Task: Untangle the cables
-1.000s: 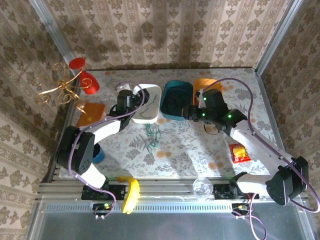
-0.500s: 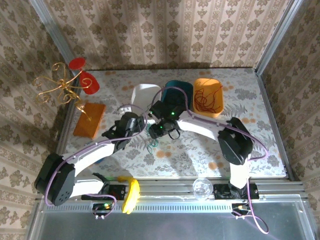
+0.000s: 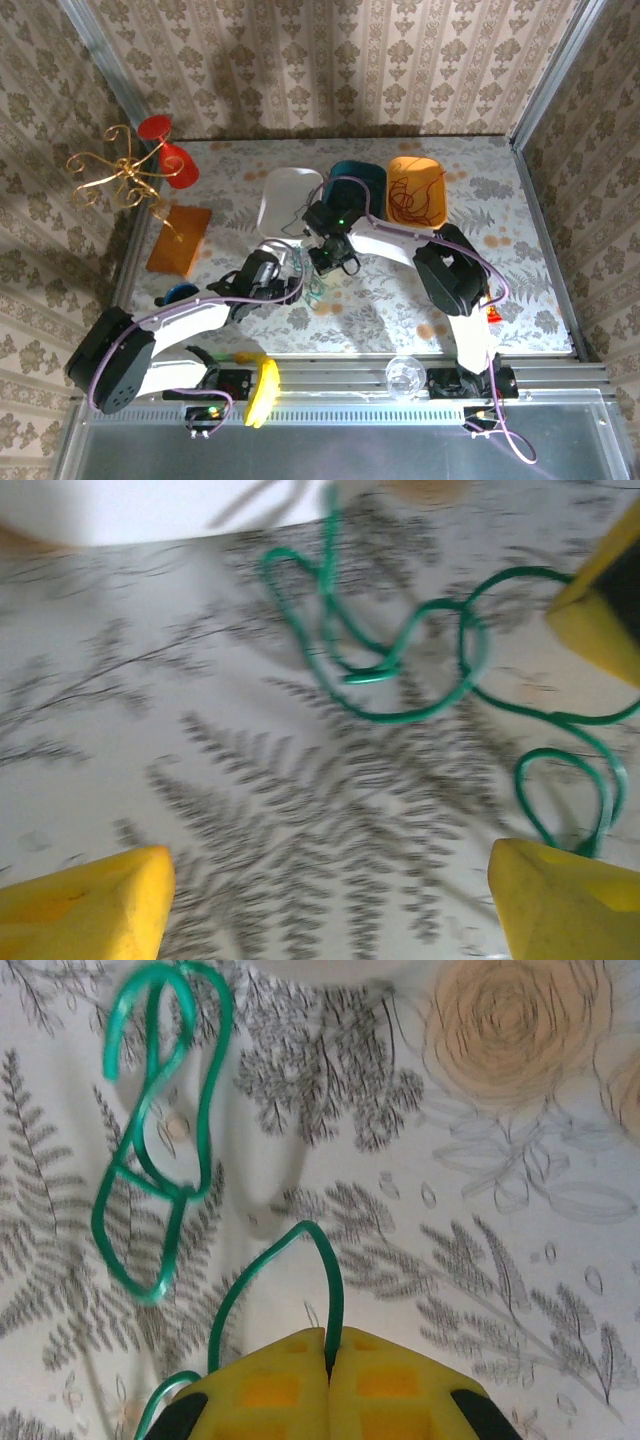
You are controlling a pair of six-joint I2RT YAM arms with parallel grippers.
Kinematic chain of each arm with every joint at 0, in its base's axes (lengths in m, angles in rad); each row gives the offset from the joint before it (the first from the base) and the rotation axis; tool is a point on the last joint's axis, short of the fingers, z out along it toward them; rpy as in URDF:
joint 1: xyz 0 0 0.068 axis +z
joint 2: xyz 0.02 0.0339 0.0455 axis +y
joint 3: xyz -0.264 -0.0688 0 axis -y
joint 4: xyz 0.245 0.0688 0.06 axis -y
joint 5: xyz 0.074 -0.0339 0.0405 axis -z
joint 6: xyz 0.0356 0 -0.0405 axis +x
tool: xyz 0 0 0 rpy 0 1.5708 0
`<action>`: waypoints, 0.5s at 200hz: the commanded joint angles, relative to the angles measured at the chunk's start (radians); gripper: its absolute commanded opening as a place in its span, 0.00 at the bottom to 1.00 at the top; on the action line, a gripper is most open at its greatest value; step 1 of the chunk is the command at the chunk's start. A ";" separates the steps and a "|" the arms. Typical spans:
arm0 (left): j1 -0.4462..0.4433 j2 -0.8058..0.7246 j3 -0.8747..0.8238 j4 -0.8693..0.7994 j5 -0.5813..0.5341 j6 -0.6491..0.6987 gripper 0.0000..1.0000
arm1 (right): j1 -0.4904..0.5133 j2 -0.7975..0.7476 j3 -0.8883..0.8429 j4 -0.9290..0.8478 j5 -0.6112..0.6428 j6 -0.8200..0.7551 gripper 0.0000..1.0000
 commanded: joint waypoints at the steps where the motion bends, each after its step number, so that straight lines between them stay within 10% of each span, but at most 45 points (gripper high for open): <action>1: -0.011 0.033 0.019 0.094 0.176 0.056 0.83 | -0.021 -0.116 -0.073 0.024 -0.135 -0.034 0.01; 100: -0.015 0.200 0.172 0.115 0.472 0.104 0.79 | -0.142 -0.331 -0.237 0.144 -0.316 0.112 0.00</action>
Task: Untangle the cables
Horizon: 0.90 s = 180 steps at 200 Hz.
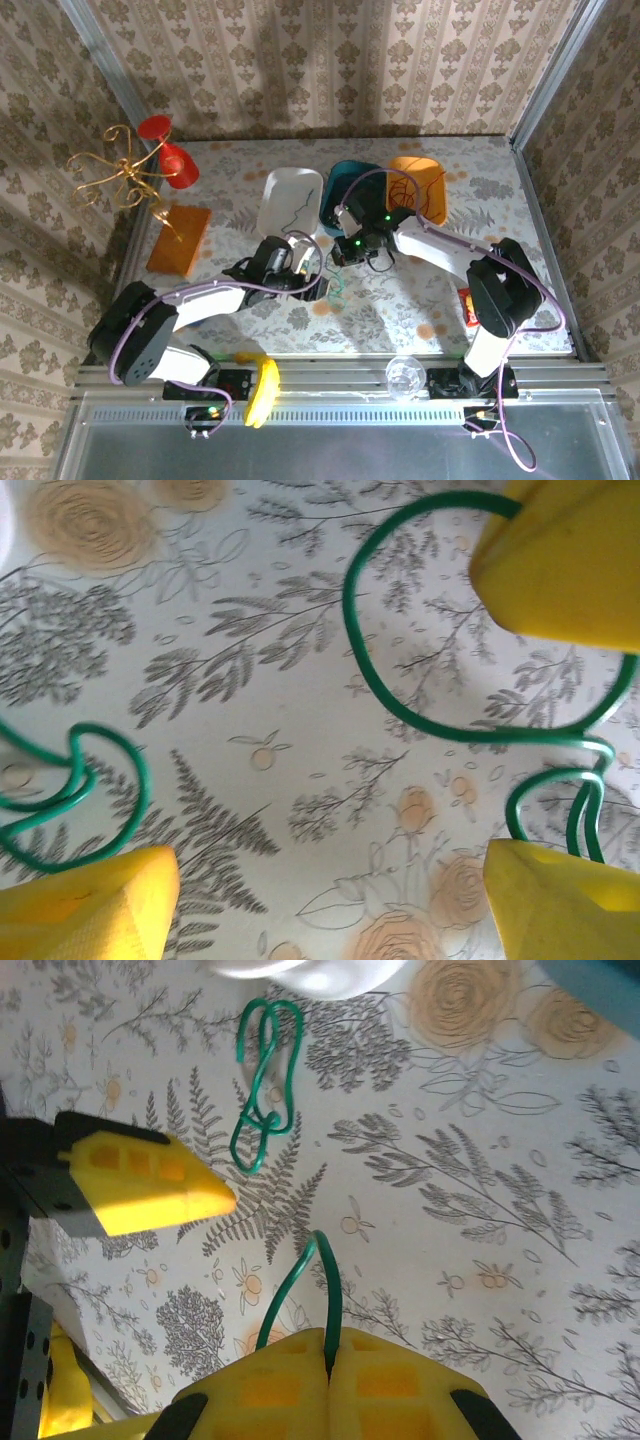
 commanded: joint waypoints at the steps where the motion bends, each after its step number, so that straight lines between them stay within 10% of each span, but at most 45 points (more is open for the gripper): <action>1: -0.008 0.023 0.041 0.010 0.116 0.035 0.79 | -0.003 -0.041 -0.008 0.038 -0.042 0.044 0.00; 180: 0.102 -0.030 0.044 0.127 0.353 -0.086 0.82 | -0.049 -0.181 -0.070 0.138 0.086 0.184 0.00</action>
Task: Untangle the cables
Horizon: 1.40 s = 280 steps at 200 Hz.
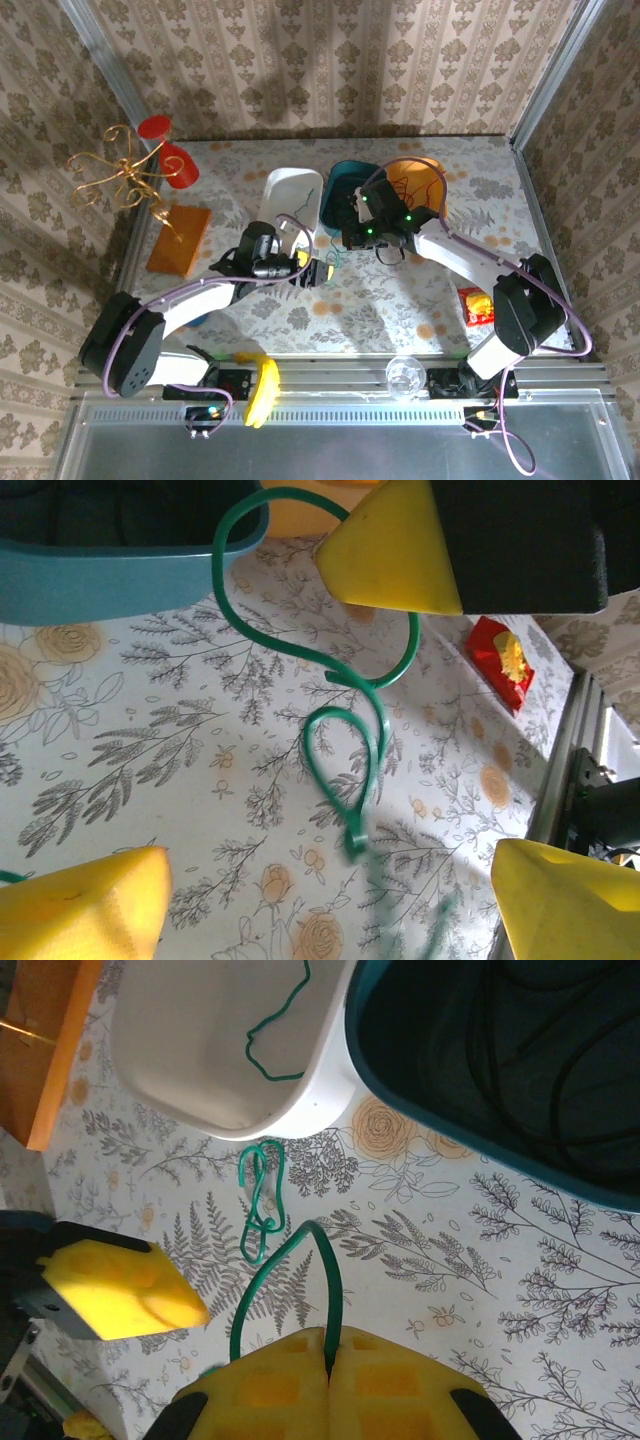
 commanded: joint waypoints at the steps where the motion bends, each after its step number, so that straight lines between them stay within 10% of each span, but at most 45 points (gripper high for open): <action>1: 0.004 0.039 0.020 0.031 0.065 -0.019 0.82 | -0.006 -0.037 -0.014 0.034 -0.022 0.031 0.00; 26: 0.005 0.075 0.036 0.034 0.061 -0.009 0.68 | -0.007 -0.048 -0.013 0.047 -0.036 0.047 0.00; 61: 0.018 0.087 0.030 0.038 0.012 -0.023 0.00 | -0.013 -0.080 -0.022 0.035 0.021 0.058 0.00; 102: 0.095 0.015 -0.067 0.071 -0.109 -0.071 0.00 | -0.054 -0.161 -0.081 -0.048 0.310 0.130 0.00; 164: 0.159 -0.089 -0.064 0.065 -0.047 -0.098 0.00 | -0.128 -0.246 -0.178 0.024 0.281 0.189 0.00; 199: 0.239 -0.067 -0.053 0.295 -0.024 -0.295 0.00 | -0.118 -0.249 -0.182 0.124 0.148 0.180 0.44; 280: 0.310 0.043 0.084 0.211 -0.449 -0.454 0.00 | -0.121 -0.307 -0.199 0.057 0.220 0.142 0.48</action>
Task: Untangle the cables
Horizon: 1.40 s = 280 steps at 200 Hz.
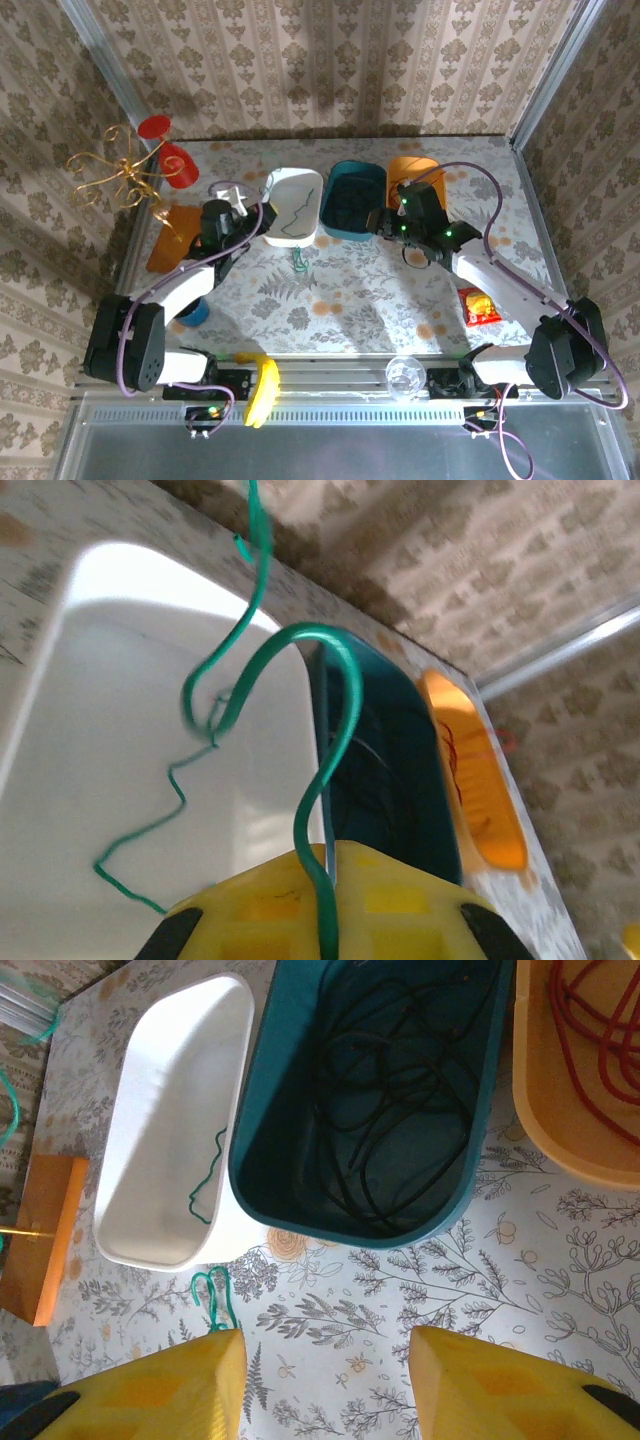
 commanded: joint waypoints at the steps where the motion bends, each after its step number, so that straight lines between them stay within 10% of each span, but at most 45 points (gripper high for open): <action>1: -0.001 0.035 0.044 -0.037 -0.136 -0.053 0.00 | -0.003 -0.037 -0.018 -0.036 0.032 -0.025 0.48; 74: -0.053 0.147 0.107 -0.091 -0.180 -0.064 0.00 | -0.003 -0.056 -0.038 -0.046 0.040 -0.041 0.48; 133: -0.067 0.188 0.138 -0.071 -0.168 -0.002 0.61 | 0.008 -0.041 -0.019 -0.060 -0.010 -0.079 0.48; 168: -0.113 0.078 0.142 -0.123 -0.279 0.163 0.78 | 0.094 0.048 0.059 -0.094 -0.083 -0.178 0.49; 243: -0.133 -0.230 -0.102 -0.546 -0.663 0.081 0.79 | 0.320 0.579 0.451 -0.326 -0.115 -0.361 0.48; 280: -0.132 -0.371 -0.243 -0.607 -0.674 0.014 0.78 | 0.315 0.733 0.575 -0.356 -0.077 -0.348 0.47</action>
